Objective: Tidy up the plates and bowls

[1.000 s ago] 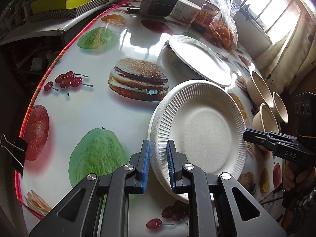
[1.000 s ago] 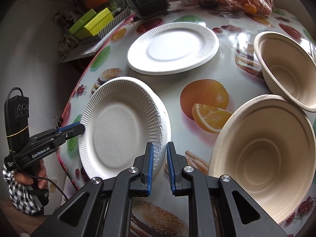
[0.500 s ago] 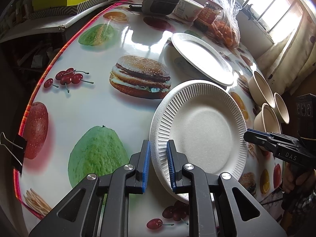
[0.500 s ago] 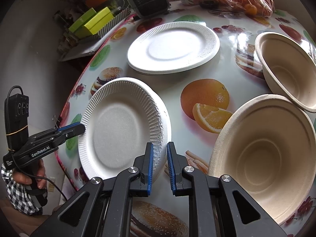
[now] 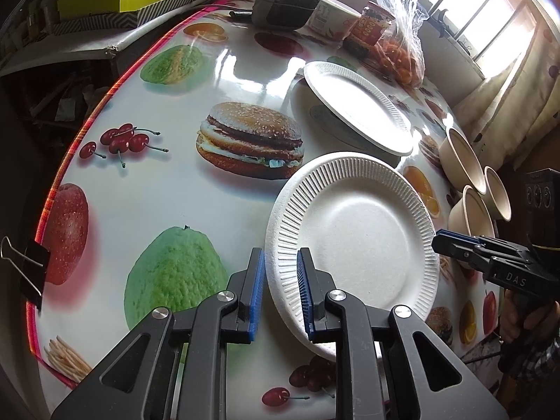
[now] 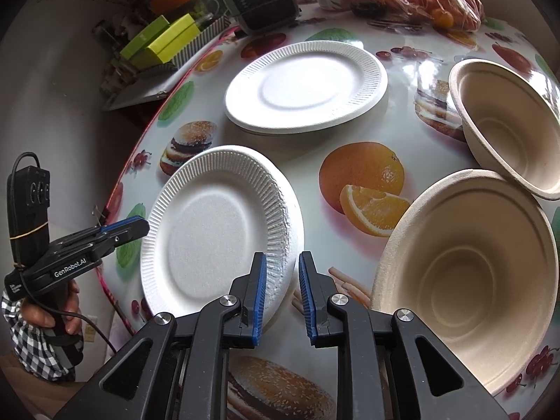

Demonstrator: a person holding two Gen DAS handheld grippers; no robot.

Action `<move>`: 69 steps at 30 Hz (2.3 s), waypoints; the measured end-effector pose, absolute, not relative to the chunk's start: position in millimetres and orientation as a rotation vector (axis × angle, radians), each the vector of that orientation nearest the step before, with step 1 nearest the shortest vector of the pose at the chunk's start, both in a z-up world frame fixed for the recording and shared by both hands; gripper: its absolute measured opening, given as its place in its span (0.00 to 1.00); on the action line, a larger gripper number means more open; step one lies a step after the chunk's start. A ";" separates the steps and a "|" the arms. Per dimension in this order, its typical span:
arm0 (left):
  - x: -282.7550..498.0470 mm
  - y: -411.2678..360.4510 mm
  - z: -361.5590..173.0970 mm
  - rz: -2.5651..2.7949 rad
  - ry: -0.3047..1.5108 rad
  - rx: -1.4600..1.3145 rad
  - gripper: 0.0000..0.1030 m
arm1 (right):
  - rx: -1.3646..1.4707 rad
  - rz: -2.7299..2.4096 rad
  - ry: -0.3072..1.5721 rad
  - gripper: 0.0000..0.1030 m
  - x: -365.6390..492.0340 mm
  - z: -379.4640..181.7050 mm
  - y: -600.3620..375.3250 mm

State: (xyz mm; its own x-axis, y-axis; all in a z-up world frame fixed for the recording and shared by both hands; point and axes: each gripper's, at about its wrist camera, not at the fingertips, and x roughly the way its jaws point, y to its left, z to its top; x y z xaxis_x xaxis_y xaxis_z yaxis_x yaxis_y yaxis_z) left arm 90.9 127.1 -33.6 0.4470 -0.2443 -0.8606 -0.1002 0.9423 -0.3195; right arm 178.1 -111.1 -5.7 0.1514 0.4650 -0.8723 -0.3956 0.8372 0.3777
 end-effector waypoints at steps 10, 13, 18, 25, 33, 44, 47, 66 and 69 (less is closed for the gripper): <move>92.1 130.5 -26.2 -0.084 1.091 -0.347 0.27 | 0.068 0.607 1.261 0.27 179.0 1.0 -115.3; 97.2 134.6 -17.9 -0.088 1.070 -0.354 0.27 | 0.073 0.607 1.225 0.33 182.8 12.3 -118.5; 113.4 143.6 -0.6 -0.085 1.026 -0.362 0.27 | 0.065 0.587 1.159 0.38 198.4 35.7 -124.3; 149.5 151.5 21.5 -0.078 0.977 -0.368 0.27 | 0.075 0.537 1.081 0.38 237.7 63.6 -140.7; 193.8 144.6 31.4 -0.092 0.973 -0.349 0.27 | 0.065 0.503 1.071 0.38 288.7 71.2 -144.4; 236.5 129.3 10.9 -0.132 1.037 -0.374 0.27 | 0.089 0.505 1.159 0.38 340.6 33.1 -135.5; 244.1 128.6 5.3 -0.128 1.052 -0.378 0.27 | 0.087 0.504 1.185 0.38 349.2 22.5 -132.2; 269.1 120.6 -29.2 -0.128 1.134 -0.400 0.27 | 0.127 0.520 1.300 0.38 378.0 -22.4 -122.1; 270.3 121.3 -30.4 -0.128 1.136 -0.415 0.27 | 0.138 0.524 1.307 0.38 380.8 -25.7 -121.2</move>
